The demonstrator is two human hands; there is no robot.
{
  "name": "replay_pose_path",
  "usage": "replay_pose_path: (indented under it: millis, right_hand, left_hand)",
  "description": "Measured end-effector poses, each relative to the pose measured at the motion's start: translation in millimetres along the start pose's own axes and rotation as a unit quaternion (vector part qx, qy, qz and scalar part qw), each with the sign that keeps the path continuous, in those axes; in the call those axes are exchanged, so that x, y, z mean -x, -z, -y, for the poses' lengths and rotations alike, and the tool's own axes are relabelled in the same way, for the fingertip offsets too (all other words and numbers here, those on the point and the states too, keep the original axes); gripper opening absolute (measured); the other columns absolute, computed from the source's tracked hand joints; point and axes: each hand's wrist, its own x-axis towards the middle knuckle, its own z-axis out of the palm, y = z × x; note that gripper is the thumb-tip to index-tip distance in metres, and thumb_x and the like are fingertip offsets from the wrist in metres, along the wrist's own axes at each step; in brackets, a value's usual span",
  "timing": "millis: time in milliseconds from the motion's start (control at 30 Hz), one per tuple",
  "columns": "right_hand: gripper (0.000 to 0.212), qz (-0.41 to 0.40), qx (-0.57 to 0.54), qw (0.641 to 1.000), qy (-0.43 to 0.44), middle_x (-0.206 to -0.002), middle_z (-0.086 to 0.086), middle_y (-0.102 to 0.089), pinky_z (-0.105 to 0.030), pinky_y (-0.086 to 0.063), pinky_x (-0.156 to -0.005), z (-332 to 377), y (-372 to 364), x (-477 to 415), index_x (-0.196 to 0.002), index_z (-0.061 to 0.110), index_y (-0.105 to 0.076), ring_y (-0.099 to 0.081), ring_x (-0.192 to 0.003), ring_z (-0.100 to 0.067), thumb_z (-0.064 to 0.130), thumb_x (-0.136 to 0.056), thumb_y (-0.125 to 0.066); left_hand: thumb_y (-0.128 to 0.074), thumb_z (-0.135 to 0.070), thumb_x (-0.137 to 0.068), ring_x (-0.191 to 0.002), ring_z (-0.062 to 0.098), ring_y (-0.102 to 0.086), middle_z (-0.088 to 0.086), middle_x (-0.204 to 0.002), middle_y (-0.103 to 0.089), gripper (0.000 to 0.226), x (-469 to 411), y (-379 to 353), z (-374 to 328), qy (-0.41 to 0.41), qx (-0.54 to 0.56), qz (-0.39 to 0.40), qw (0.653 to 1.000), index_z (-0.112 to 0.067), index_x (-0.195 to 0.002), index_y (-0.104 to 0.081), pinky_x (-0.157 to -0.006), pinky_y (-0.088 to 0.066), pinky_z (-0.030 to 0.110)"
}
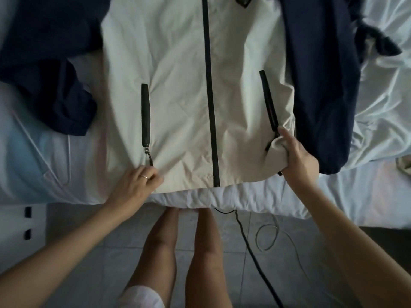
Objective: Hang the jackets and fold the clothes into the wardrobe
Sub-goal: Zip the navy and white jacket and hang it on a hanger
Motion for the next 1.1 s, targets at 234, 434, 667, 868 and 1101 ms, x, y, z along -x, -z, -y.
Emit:
replay_pose_path:
  millis: [234,434,667,868,1101]
  right_hand:
    - [0.060,0.229,0.184,0.936,-0.192,-0.129,-0.013,-0.057,-0.041,-0.046,-0.080,-31,-15,34,-0.151,0.031,-0.015,-0.060,-0.100,-0.036,0.025,-0.092,-0.023]
    - [0.057,0.339,0.290,0.872,-0.200,-0.150,-0.015,-0.035,-0.033,-0.034,-0.077,-31,-27,36,-0.149,0.007,-0.022,-0.053,-0.118,-0.031,0.038,-0.101,-0.025]
    - [0.051,0.521,0.371,0.728,-0.247,-0.106,-0.002,-0.062,-0.027,-0.048,-0.064,55,-1,5,-0.141,0.013,-0.040,-0.060,-0.081,-0.019,0.025,-0.093,-0.056]
    - [0.051,0.154,0.136,0.979,0.001,-0.126,-0.009,-0.058,-0.037,-0.044,-0.088,164,-38,-62,-0.141,0.011,-0.035,-0.056,-0.115,-0.029,0.019,-0.092,-0.047]
    - [0.067,0.092,0.216,0.962,0.140,-0.158,0.007,0.012,-0.062,-0.003,-0.114,93,-82,-165,-0.146,0.046,0.010,0.000,-0.147,-0.033,0.069,-0.090,-0.020]
  left_hand:
    - [-0.050,-0.007,-0.092,-0.121,0.023,-0.052,0.004,-0.131,-0.052,0.037,-19,-18,-25,0.223,-0.077,0.482,0.843,-0.015,-0.128,-0.053,-0.095,-0.044,0.033]
    - [-0.053,-0.006,-0.088,-0.119,0.024,-0.053,0.003,-0.131,-0.049,0.044,-11,-35,-24,0.181,-0.039,0.548,0.816,-0.019,-0.129,-0.052,-0.094,-0.048,0.036]
    - [-0.057,-0.012,-0.079,-0.079,0.018,-0.053,0.005,-0.106,-0.062,0.015,-18,-4,2,0.190,0.193,0.668,0.693,-0.018,-0.092,-0.060,-0.067,-0.044,0.028]
    - [-0.059,-0.004,-0.080,-0.110,0.033,-0.053,0.014,-0.119,-0.056,0.036,-112,13,6,0.187,0.172,0.073,0.964,-0.007,-0.116,-0.058,-0.087,-0.045,0.041]
    - [-0.014,-0.072,-0.086,-0.144,0.037,0.016,-0.001,-0.157,0.023,0.079,-153,-32,134,0.218,-0.110,0.094,0.965,-0.036,-0.147,0.020,-0.105,0.011,0.067]
